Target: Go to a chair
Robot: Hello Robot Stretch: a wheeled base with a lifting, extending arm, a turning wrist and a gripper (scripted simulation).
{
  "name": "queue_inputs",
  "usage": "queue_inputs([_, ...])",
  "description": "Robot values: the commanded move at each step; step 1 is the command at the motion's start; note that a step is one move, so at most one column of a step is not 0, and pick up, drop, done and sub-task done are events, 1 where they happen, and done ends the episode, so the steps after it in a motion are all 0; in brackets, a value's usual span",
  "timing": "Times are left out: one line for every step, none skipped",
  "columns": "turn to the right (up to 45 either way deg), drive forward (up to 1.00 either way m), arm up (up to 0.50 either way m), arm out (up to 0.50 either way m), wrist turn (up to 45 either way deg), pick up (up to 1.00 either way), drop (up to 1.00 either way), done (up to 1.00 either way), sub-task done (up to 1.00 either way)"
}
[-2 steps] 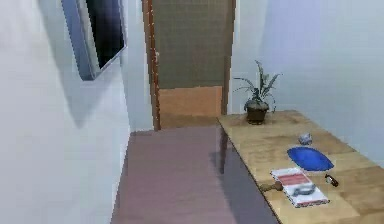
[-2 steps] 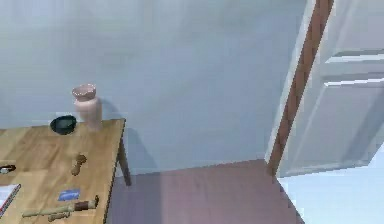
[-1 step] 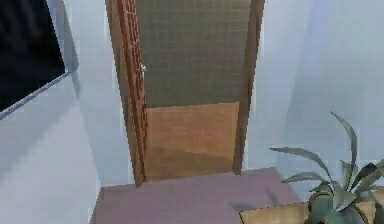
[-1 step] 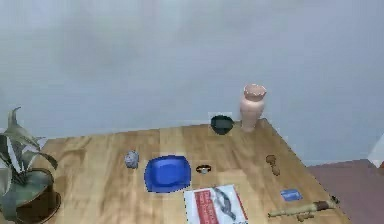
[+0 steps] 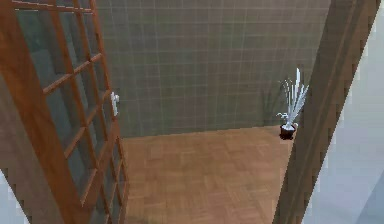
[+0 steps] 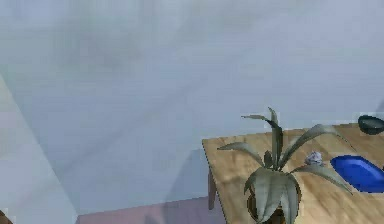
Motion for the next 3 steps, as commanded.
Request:
queue_inputs([9.0,0.0,0.0,0.0,0.0,0.0,0.0,0.0,0.0])
queue_inputs([0.0,0.85,0.0,0.0,0.0,0.0,0.0,0.0,0.0])
queue_inputs([-12.0,0.0,0.0,0.0,0.0,0.0,0.0,0.0,0.0])
